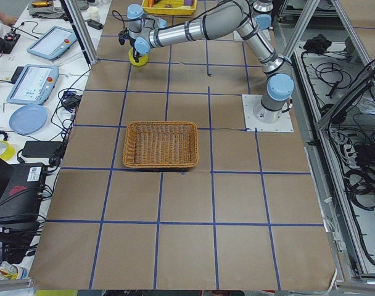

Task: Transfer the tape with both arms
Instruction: 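Carry the tape roll with the left gripper into the wicker basket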

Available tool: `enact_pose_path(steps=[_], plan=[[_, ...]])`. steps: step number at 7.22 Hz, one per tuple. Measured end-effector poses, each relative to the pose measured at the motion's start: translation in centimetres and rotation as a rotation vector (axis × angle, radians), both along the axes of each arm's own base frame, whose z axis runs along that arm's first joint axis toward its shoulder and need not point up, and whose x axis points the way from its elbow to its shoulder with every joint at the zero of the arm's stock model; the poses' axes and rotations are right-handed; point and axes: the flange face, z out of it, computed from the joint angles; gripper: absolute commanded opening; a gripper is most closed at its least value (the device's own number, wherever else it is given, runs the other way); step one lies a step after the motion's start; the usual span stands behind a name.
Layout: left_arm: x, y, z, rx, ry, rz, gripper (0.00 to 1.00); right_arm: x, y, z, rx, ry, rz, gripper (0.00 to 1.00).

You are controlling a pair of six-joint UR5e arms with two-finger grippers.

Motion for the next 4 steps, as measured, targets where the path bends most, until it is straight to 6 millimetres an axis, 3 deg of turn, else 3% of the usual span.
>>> enact_pose_path(steps=[1,2,4], plan=[[2.6,-0.4,2.3,0.007,-0.004,0.009,0.0,0.0,0.0,0.0,0.0,0.0,0.0,1.0],[6.8,-0.5,5.5,0.043,-0.022,0.001,0.0,0.0,0.0,0.0,0.0,0.0,0.0,1.0],[19.3,0.1,11.2,0.129,-0.051,-0.045,0.0,0.0,-0.1,0.0,0.0,0.0,-0.002,1.0]])
